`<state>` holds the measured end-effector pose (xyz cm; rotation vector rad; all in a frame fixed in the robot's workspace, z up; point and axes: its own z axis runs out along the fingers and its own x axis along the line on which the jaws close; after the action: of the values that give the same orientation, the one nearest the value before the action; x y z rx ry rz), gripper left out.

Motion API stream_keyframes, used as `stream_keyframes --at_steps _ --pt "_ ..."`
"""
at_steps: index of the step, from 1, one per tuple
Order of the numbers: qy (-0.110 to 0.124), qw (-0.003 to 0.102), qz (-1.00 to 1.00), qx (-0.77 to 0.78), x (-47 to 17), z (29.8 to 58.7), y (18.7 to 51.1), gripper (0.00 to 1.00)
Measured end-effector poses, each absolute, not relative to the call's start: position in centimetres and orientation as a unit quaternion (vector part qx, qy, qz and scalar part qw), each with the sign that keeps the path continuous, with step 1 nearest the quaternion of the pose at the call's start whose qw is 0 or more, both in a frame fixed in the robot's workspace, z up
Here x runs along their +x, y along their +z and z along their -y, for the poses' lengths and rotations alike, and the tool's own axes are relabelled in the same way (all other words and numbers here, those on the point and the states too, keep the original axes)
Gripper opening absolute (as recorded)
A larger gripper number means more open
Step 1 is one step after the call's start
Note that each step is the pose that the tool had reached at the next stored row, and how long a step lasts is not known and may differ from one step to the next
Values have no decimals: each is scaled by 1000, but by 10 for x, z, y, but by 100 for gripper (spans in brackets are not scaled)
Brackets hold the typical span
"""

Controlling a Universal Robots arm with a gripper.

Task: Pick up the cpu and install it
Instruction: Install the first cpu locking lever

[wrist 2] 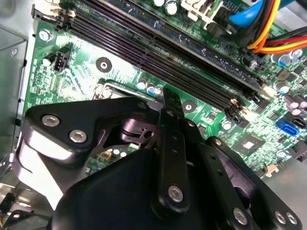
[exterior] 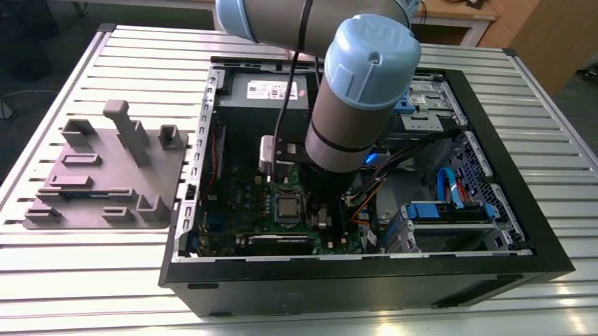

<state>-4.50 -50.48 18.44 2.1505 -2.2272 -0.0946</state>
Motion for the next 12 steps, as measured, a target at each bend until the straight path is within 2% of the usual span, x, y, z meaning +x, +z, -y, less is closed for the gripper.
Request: stream_keyframes --at_steps 12 --pt "-31 21 719 694 -49 505 196 10"
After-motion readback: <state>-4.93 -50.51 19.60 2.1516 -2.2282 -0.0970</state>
